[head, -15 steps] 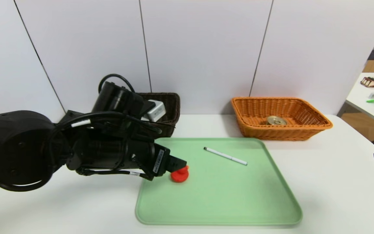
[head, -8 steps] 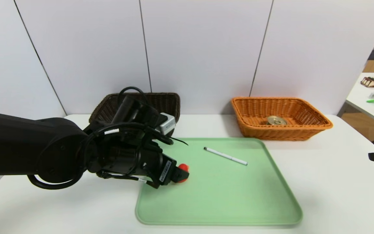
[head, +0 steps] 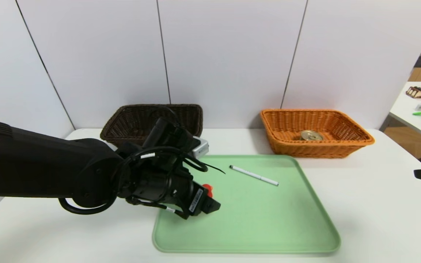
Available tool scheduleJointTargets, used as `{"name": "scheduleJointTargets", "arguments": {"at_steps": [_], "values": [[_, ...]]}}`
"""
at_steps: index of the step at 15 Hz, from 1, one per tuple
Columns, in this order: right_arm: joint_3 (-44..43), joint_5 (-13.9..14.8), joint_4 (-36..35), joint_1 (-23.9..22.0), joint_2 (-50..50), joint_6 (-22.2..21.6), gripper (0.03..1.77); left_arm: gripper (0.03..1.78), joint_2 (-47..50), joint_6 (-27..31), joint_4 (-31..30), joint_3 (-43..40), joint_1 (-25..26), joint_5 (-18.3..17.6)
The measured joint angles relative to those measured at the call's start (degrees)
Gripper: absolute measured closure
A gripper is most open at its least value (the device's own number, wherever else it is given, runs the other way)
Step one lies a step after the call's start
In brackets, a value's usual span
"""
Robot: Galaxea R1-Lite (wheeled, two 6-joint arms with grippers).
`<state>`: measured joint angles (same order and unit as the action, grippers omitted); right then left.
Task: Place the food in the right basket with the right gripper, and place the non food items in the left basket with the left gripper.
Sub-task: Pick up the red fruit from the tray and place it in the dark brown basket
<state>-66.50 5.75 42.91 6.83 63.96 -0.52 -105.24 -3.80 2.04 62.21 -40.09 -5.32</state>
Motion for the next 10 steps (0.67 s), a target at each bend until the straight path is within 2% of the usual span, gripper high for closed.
{"name": "scheduleJointTargets", "arguments": {"at_steps": [10], "values": [[0.05, -0.17, -0.16, 0.04, 1.08, -0.07, 0.10, 0.12, -5.14, -0.18, -0.13, 2.36, 0.02, 0.26]]}}
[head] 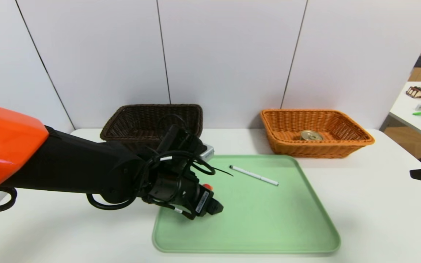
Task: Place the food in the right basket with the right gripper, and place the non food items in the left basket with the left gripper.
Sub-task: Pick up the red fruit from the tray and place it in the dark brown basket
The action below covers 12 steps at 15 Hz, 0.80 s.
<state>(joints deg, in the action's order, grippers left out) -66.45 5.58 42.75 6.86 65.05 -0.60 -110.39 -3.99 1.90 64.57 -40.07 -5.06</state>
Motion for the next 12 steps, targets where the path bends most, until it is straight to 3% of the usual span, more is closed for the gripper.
{"name": "scheduleJointTargets", "arguments": {"at_steps": [3, 5, 8, 10, 12], "values": [[0.05, -0.13, -0.01, -0.01, 0.22, -0.02, 0.10, 0.15, -0.52, 0.05, 0.00, 0.39, 0.00, 0.00], [0.05, -0.16, -0.01, 0.00, 0.24, -0.02, 0.10, 0.51, -0.66, 0.07, 0.10, 0.72, 0.00, 0.00], [0.05, -0.18, 0.02, 0.00, 0.20, 0.05, 0.10, 0.90, -0.78, 0.00, 0.10, 0.83, 0.00, 0.07], [0.00, -0.11, 0.00, -0.01, 0.18, 0.05, 0.10, 1.07, -0.69, -0.02, 0.11, 0.83, 0.00, 0.10], [-0.26, -0.07, 0.02, -0.01, 0.18, 0.05, 0.10, 1.10, -0.44, -0.02, 0.18, 0.69, 0.02, 0.05]]}}
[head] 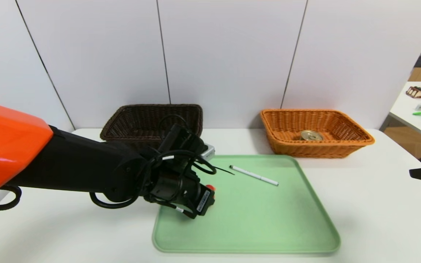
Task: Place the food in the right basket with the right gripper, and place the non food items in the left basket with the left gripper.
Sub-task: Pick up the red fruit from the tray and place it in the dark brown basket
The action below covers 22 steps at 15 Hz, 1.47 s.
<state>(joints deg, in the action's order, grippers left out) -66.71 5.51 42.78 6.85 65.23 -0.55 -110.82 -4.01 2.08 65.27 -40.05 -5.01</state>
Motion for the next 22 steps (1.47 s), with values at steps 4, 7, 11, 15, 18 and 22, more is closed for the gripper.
{"name": "scheduleJointTargets", "arguments": {"at_steps": [4, 7, 11, 15, 18, 22], "values": [[-0.10, 0.00, -0.02, 0.06, 0.00, 0.02, 0.10, 1.13, 1.34, 0.00, 0.12, -0.06, 0.15, 0.02], [-0.05, 0.07, 0.28, 0.09, 0.00, 0.09, 0.10, 1.14, 3.19, -0.26, 0.15, -0.06, 0.13, 0.24], [0.63, 0.00, 0.39, 0.09, 0.00, -0.07, 0.10, 1.16, 8.31, -0.73, 0.12, 1.33, 0.17, 4.79], [0.80, 0.24, 0.83, 0.22, 0.26, -1.02, 0.10, 1.18, 15.20, -1.00, 0.61, 3.28, 0.30, 7.33], [1.00, 0.27, 1.27, 0.23, 0.39, -1.12, 0.10, 1.18, 18.35, -1.06, 0.66, 6.39, 3.91, 8.48], [0.94, 0.20, 1.29, 0.56, 0.28, -1.01, 0.10, 1.21, 16.07, -2.02, 0.63, 12.48, 13.04, 8.75]]}}
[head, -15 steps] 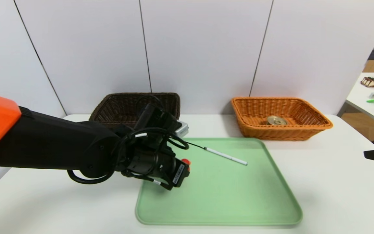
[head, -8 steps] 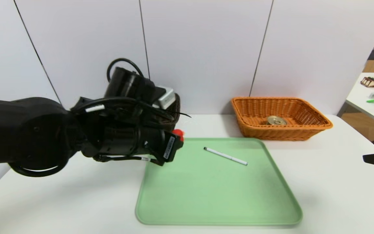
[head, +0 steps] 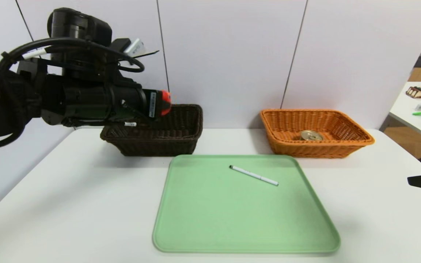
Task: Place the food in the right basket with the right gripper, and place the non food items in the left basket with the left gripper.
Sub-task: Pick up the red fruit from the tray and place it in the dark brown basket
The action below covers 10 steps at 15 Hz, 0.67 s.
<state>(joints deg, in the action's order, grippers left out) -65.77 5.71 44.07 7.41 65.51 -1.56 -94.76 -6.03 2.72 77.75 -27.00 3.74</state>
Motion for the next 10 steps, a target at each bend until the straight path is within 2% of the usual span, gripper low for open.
{"name": "scheduleJointTargets", "arguments": {"at_steps": [5, 10], "values": [[-0.10, -0.01, 0.00, -0.06, -0.39, 0.00, 0.10, 1.23, -9.63, -1.49, -0.27, 6.42, 7.85, -0.33], [-0.10, -0.56, -0.16, -0.20, -0.44, 0.00, 0.10, 1.23, -18.18, -2.43, -0.18, 11.06, 11.30, -0.48]]}}
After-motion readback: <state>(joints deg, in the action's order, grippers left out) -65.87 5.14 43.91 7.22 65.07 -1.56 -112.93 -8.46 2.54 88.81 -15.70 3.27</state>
